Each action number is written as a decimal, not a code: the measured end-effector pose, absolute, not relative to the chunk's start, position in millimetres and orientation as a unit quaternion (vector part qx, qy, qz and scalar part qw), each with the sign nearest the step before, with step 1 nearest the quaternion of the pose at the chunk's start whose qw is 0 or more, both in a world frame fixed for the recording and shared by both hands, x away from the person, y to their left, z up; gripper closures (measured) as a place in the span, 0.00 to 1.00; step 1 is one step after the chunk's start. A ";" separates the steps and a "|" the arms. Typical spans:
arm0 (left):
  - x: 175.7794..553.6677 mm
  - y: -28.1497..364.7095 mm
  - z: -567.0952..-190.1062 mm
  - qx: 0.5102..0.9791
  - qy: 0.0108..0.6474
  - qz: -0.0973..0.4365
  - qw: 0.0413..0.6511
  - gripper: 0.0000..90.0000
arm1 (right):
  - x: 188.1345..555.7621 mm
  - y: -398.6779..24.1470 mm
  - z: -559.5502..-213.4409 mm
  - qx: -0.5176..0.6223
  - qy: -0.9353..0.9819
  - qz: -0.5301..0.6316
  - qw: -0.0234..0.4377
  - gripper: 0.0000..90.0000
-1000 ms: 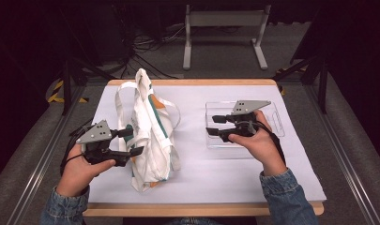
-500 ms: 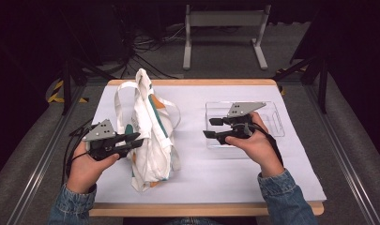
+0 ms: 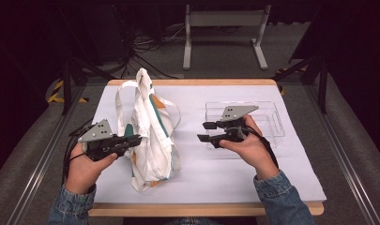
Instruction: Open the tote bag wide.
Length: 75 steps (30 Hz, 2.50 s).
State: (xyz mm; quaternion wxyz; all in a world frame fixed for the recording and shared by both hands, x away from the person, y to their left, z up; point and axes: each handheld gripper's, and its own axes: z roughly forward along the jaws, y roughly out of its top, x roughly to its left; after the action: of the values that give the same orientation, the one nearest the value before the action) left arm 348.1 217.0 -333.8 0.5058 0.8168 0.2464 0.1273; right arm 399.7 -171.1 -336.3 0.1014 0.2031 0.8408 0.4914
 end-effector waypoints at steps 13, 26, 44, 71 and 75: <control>346.5 220.2 -331.5 0.811 0.249 0.111 0.517 0.95 | 388.7 -135.1 -350.5 0.152 0.850 0.500 0.066 0.56; 346.6 218.9 -331.7 0.812 0.248 0.104 0.519 0.95 | 386.8 -114.3 -369.2 0.139 0.854 0.498 0.061 0.63; 346.0 220.7 -329.9 0.804 0.252 0.106 0.528 0.95 | 383.7 -104.1 -378.9 0.131 0.851 0.504 0.072 0.97; 339.2 260.8 -315.5 0.749 0.291 0.163 0.573 0.95 | 372.8 -129.8 -331.4 0.149 0.805 0.561 0.124 0.97; 338.6 266.6 -314.4 0.745 0.295 0.168 0.575 0.95 | 373.2 -135.3 -327.4 0.153 0.802 0.563 0.125 0.97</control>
State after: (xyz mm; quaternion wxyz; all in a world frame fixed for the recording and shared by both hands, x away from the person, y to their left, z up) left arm 338.6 266.6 -314.4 0.5746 0.7449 0.2945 0.1678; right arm 373.2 -135.3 -327.4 0.1250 0.1535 0.8021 0.5635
